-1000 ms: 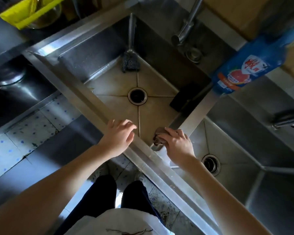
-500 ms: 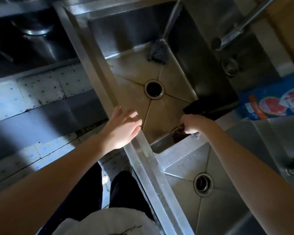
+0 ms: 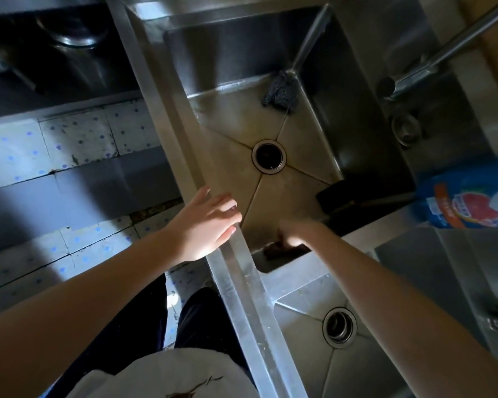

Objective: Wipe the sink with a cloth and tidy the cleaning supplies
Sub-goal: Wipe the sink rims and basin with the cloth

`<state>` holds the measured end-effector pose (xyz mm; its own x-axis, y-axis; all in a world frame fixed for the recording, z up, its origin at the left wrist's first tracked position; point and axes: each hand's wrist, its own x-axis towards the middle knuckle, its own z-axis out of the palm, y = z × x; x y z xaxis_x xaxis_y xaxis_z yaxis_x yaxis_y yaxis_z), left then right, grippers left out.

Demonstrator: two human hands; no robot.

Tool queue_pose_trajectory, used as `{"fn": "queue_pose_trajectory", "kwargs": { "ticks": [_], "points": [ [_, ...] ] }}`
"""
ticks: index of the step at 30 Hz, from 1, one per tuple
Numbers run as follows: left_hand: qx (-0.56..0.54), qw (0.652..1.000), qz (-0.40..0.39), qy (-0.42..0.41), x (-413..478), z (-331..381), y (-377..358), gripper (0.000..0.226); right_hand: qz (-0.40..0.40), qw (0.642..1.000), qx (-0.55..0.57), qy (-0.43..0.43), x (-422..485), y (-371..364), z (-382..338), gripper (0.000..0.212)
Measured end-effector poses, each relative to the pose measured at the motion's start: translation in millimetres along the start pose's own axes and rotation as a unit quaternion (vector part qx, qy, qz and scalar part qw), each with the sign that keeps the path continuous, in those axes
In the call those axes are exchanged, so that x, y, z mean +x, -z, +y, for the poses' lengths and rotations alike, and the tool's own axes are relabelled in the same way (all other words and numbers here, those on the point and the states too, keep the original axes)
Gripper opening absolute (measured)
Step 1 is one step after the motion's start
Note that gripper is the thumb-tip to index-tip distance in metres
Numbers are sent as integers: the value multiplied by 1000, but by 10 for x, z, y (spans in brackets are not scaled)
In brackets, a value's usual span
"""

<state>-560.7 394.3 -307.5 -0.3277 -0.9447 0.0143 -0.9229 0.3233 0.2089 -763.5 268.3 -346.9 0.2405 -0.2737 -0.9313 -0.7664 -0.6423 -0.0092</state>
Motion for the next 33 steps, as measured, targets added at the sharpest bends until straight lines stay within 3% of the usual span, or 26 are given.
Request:
{"fn": "queue_pose_trajectory", "kwargs": {
  "ticks": [4, 7, 10, 15, 19, 22, 27, 33],
  "points": [
    [-3, 1000, 0, -4, 5, -22, -13, 12, 43, 992, -44, -113, 83, 63, 659, 27],
    [-5, 1000, -8, -3, 2, -20, -22, 14, 55, 987, -41, -147, 132, 90, 904, 21],
    [-9, 1000, -13, -5, 11, -37, -25, 14, 52, 992, -25, -112, 194, 87, 721, 26],
    [-7, 1000, -25, -5, 16, -51, -41, 14, 16, 999, -12, 33, 311, -148, -10, 32],
    [-9, 1000, -23, -6, 17, -54, -28, 13, 1, 996, 46, 71, 311, -239, -333, 34],
    [-3, 1000, -25, -4, 24, -46, -35, 12, 13, 997, 6, 70, 287, -211, -185, 28],
    [-2, 999, -40, -1, 23, -53, -57, 15, 48, 996, -68, -28, 179, 21, 621, 27],
    [13, 999, -35, 9, 31, -21, -60, 23, 93, 975, -58, -195, -75, 298, 1592, 25]
  ]
}}
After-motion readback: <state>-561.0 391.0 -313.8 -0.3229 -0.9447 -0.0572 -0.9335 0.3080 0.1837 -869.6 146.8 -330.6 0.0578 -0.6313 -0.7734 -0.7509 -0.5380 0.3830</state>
